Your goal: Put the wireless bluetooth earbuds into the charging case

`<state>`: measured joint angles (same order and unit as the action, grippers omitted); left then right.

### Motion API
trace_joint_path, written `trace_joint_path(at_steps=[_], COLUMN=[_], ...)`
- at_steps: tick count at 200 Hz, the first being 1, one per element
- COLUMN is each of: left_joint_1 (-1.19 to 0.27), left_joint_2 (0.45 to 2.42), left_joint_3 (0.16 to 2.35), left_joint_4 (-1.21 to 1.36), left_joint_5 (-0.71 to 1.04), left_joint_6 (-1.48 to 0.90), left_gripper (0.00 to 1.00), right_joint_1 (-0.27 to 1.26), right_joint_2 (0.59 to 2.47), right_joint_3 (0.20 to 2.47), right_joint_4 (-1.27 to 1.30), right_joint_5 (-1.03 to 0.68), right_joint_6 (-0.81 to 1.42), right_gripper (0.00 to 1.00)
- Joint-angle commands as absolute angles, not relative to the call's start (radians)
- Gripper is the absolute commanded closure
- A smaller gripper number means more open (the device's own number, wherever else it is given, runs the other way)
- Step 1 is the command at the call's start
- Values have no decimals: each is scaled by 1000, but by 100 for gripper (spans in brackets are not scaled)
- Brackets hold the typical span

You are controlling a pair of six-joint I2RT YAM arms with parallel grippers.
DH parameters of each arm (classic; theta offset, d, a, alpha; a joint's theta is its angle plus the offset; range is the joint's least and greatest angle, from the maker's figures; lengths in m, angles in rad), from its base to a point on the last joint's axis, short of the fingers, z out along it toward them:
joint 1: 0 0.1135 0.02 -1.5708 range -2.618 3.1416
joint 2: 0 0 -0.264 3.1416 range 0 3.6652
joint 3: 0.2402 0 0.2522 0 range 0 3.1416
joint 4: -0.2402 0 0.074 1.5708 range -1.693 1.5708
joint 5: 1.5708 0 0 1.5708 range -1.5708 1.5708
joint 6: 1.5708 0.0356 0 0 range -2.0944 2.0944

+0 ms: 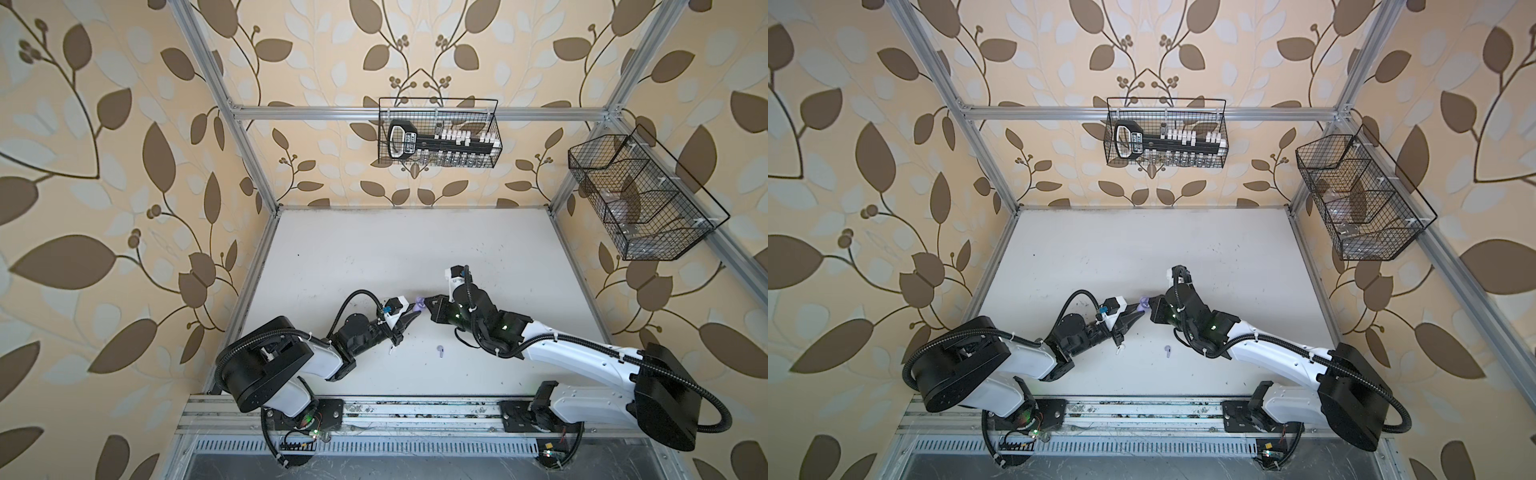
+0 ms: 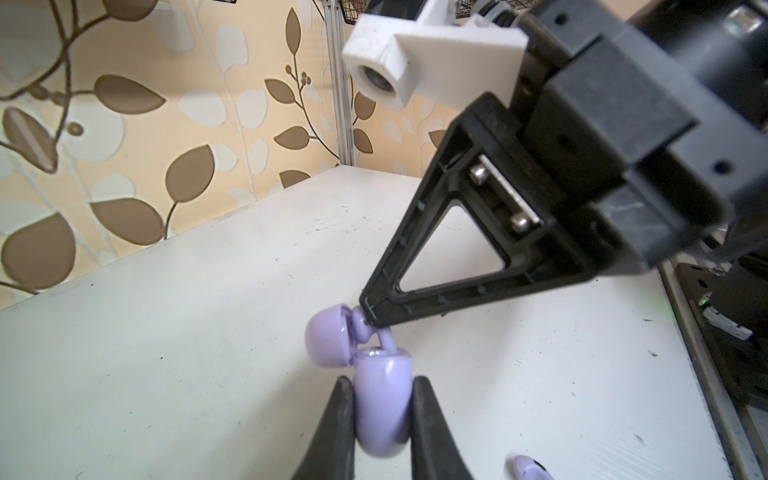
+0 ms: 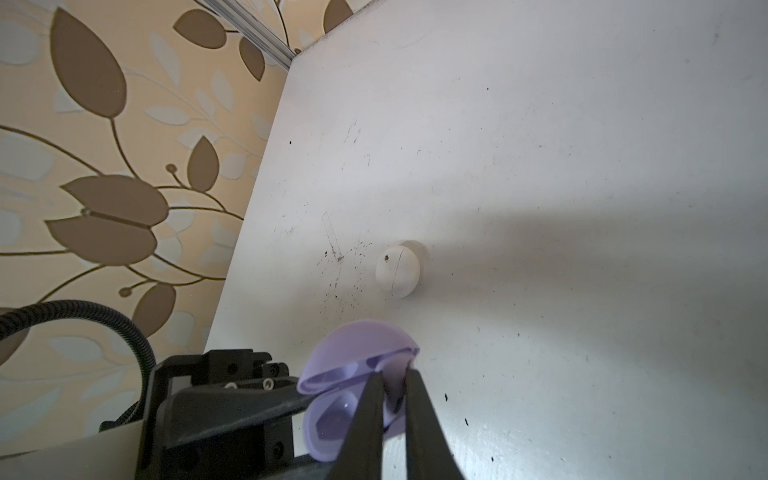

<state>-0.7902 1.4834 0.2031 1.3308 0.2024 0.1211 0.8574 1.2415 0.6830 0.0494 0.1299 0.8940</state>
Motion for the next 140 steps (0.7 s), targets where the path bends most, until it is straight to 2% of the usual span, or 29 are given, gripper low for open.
trace_joint_path(at_steps=[1,39,99,140], left_joint_1=[-783,-782,-782,-782], left_joint_2=[1446,1446,1451,1454], left_joint_3=[207,206,209,212], left_joint_4=[1421,1421,1422,1421], left_joint_5=[229,227,241,247], left_joint_6=[136,139,137,135], left_gripper=[100,100,100,100], right_joint_1=[868,879,856,846], right_joint_2=[1259,1247,1172,1143], right_joint_3=[716,733,700,719], right_joint_4=[16,-4,6,-25], right_joint_5=[106,86,68,70], right_joint_6=[910,906,905,893], right_gripper=[87,86,77,76])
